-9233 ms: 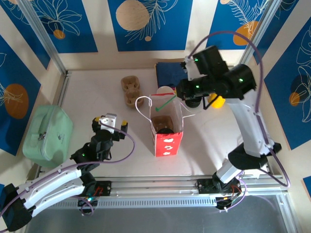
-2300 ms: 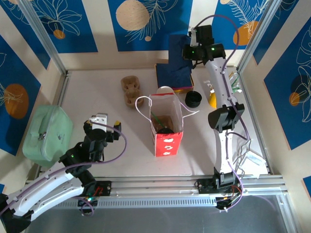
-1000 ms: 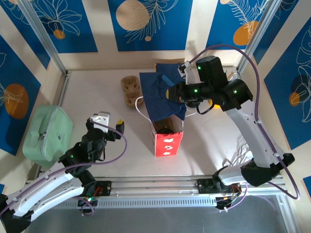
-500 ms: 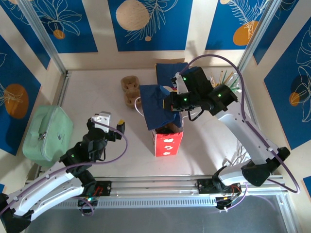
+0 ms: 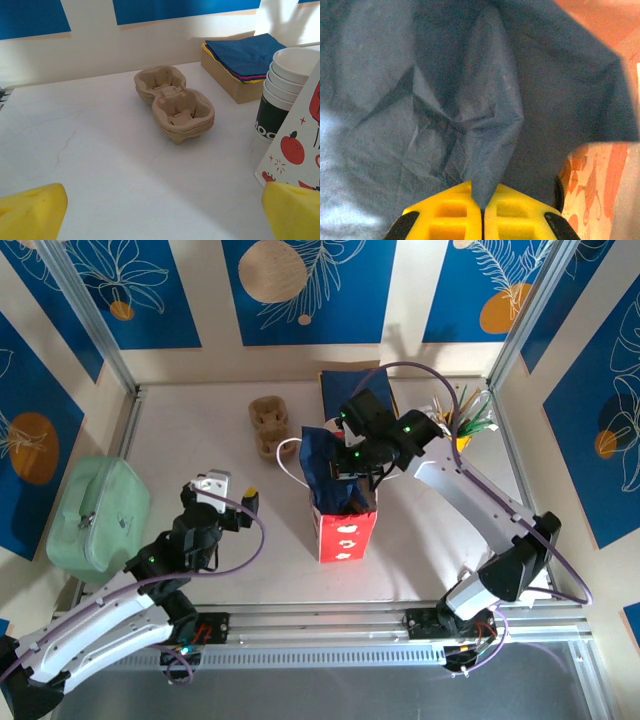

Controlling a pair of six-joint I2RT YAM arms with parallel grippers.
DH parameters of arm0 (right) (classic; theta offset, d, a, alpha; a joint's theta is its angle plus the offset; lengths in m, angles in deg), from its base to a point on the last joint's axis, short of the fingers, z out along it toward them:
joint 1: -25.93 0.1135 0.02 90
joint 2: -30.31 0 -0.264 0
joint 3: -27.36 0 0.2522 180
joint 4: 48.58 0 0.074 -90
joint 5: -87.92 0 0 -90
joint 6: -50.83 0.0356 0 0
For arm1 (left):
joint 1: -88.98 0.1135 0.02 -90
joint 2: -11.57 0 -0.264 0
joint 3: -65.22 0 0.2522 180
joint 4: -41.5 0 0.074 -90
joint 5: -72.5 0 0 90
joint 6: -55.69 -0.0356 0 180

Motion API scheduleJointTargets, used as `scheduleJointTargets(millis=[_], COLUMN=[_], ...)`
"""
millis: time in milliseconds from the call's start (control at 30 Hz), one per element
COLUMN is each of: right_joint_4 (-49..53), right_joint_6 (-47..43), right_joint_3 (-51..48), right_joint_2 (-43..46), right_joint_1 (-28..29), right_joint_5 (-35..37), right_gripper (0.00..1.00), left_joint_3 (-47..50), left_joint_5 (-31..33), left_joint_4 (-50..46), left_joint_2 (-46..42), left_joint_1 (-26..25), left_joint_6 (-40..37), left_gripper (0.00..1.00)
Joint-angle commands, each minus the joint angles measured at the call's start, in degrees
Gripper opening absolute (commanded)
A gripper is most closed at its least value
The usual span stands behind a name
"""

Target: Pack the takeout coffee

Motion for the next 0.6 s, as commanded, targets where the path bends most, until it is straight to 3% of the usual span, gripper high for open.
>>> scheduleJointTargets(millis=[0, 567], right_joint_4=[3.8, 5.9], right_joint_6=[-0.5, 0.1], right_joint_3=[2.5, 1.1], right_joint_2=[-1.1, -5.7], right_joint_1=[1.2, 3.4], right_joint_5=[3.8, 7.8], right_gripper=[0.02, 0.03], left_joint_3=[0.1, 0.8], left_joint_5=[-0.6, -0.8], left_joint_4=[1.1, 1.4], left_joint_2=[-0.2, 0.8], left_joint_1=[0.6, 0.6], left_joint_6=[1.4, 2.3], left_gripper=[0.99, 0.99])
